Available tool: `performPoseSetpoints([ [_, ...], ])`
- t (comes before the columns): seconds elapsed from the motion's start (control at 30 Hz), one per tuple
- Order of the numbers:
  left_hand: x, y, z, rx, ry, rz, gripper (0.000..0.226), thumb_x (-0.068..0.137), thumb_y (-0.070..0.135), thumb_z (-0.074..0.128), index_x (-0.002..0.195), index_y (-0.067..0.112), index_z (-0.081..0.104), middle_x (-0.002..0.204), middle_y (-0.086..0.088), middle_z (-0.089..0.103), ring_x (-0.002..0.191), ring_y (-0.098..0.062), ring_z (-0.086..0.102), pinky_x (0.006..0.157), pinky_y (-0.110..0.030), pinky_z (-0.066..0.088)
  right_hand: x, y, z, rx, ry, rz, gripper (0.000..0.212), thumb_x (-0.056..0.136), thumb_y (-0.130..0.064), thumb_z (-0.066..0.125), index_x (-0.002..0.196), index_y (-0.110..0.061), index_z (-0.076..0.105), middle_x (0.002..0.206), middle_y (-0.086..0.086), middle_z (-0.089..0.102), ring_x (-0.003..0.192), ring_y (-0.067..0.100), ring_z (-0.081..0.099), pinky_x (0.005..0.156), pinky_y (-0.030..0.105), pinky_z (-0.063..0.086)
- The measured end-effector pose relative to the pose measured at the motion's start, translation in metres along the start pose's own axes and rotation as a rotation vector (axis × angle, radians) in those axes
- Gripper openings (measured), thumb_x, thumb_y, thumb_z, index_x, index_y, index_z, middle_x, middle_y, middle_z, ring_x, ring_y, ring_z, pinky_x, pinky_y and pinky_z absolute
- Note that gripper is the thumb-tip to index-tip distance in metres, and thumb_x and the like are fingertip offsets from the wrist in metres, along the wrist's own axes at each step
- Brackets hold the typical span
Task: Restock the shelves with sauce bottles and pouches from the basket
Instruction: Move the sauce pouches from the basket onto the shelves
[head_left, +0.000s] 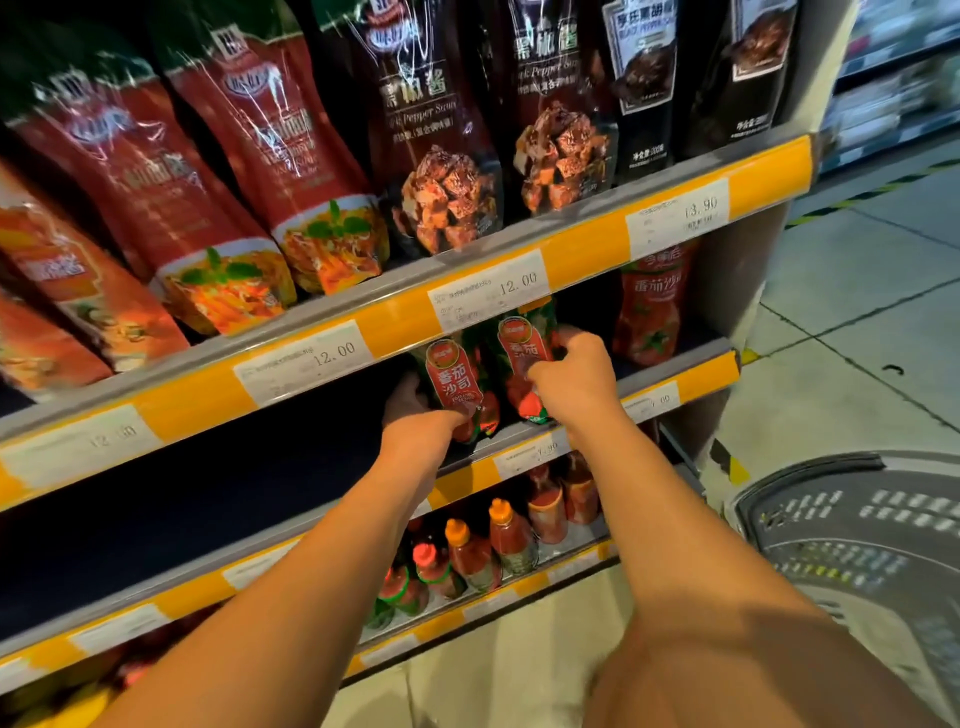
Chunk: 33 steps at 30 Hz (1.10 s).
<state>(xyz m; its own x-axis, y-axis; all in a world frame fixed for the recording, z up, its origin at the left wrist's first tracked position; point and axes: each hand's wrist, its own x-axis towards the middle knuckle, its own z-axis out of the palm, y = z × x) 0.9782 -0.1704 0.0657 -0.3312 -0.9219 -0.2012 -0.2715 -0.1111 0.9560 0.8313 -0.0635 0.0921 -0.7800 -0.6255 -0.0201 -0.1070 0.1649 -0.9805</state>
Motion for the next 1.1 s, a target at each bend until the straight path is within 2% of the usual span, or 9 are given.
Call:
performPoseSetpoints([
  [0.17, 0.008, 0.000, 0.005, 0.069, -0.047, 0.101, 0.086, 0.083, 0.008, 0.087, 0.155, 0.016, 0.042, 0.153, -0.010, 0.053, 0.142, -0.027, 0.050, 0.111, -0.044, 0.047, 0.013, 0.003, -0.008, -0.025, -0.043, -0.039, 0.029, 0.087, -0.005, 0.072, 0.102, -0.029, 0.066, 0.073, -0.011, 0.066, 0.060, 0.004, 0.058, 0.045, 0.015, 0.039],
  [0.33, 0.011, -0.008, 0.005, 0.134, -0.073, 0.214, 0.056, 0.088, 0.013, 0.083, 0.135, 0.025, 0.055, 0.119, 0.012, 0.068, 0.118, -0.015, 0.064, 0.091, -0.028, 0.052, 0.019, 0.012, -0.012, -0.014, -0.083, -0.117, 0.031, 0.087, -0.010, 0.075, 0.103, -0.033, 0.063, 0.042, -0.030, 0.050, 0.038, -0.009, 0.048, 0.038, 0.005, 0.030],
  [0.5, 0.014, -0.017, 0.008, 0.176, -0.092, 0.245, 0.055, 0.089, 0.015, 0.082, 0.138, 0.021, 0.057, 0.127, 0.004, 0.069, 0.114, -0.014, 0.066, 0.105, -0.041, 0.053, 0.023, 0.017, -0.014, 0.001, -0.070, -0.164, 0.030, 0.086, -0.012, 0.076, 0.091, -0.038, 0.062, 0.054, -0.029, 0.061, 0.044, -0.007, 0.053, 0.043, 0.008, 0.038],
  [0.6, 0.016, -0.024, 0.009, 0.190, -0.080, 0.257, 0.059, 0.089, 0.018, 0.082, 0.141, 0.021, 0.055, 0.131, 0.002, 0.069, 0.119, -0.017, 0.066, 0.106, -0.043, 0.053, 0.024, 0.019, -0.011, 0.003, -0.041, -0.190, 0.029, 0.083, -0.015, 0.077, 0.089, -0.041, 0.064, 0.063, -0.017, 0.069, 0.052, -0.002, 0.057, 0.049, 0.016, 0.047],
  [0.67, 0.015, -0.028, 0.008, 0.172, -0.063, 0.262, 0.052, 0.089, 0.020, 0.082, 0.134, 0.028, 0.058, 0.121, 0.011, 0.071, 0.113, -0.011, 0.068, 0.095, -0.033, 0.057, 0.025, 0.021, -0.008, 0.010, -0.025, -0.195, 0.030, 0.083, -0.016, 0.077, 0.089, -0.043, 0.064, 0.078, -0.011, 0.075, 0.062, 0.006, 0.064, 0.060, 0.027, 0.055],
  [0.73, 0.013, -0.029, 0.007, 0.144, -0.054, 0.259, 0.048, 0.088, 0.021, 0.082, 0.129, 0.034, 0.059, 0.111, 0.020, 0.070, 0.105, -0.005, 0.069, 0.073, -0.016, 0.057, 0.026, 0.021, -0.008, 0.026, -0.022, -0.200, 0.029, 0.083, -0.018, 0.076, 0.090, -0.043, 0.065, 0.081, -0.020, 0.074, 0.074, 0.005, 0.069, 0.063, 0.024, 0.057],
  [0.8, 0.012, -0.029, 0.007, 0.122, -0.054, 0.248, 0.047, 0.088, 0.020, 0.082, 0.128, 0.034, 0.060, 0.110, 0.019, 0.071, 0.101, -0.005, 0.069, 0.064, -0.012, 0.055, 0.026, 0.020, -0.006, 0.055, -0.023, -0.203, 0.028, 0.083, -0.019, 0.077, 0.090, -0.043, 0.065, 0.083, -0.029, 0.072, 0.078, -0.003, 0.068, 0.066, 0.021, 0.055],
  [0.93, 0.014, -0.031, 0.008, 0.129, -0.054, 0.279, 0.041, 0.089, 0.019, 0.081, 0.119, 0.038, 0.060, 0.109, 0.020, 0.071, 0.103, -0.001, 0.069, 0.092, -0.030, 0.056, 0.027, 0.024, 0.001, 0.135, -0.019, -0.184, 0.029, 0.082, -0.014, 0.077, 0.095, -0.039, 0.069, 0.088, -0.023, 0.075, 0.084, -0.003, 0.070, 0.072, 0.023, 0.057],
  [1.1, 0.015, -0.033, 0.007, 0.131, -0.055, 0.283, 0.040, 0.089, 0.021, 0.081, 0.121, 0.036, 0.060, 0.107, 0.023, 0.070, 0.101, 0.004, 0.067, 0.093, -0.030, 0.055, 0.026, 0.029, 0.004, 0.190, -0.019, -0.122, 0.043, 0.072, -0.011, 0.068, 0.112, -0.025, 0.071, 0.098, -0.008, 0.076, 0.093, 0.015, 0.071, 0.077, 0.034, 0.062],
])
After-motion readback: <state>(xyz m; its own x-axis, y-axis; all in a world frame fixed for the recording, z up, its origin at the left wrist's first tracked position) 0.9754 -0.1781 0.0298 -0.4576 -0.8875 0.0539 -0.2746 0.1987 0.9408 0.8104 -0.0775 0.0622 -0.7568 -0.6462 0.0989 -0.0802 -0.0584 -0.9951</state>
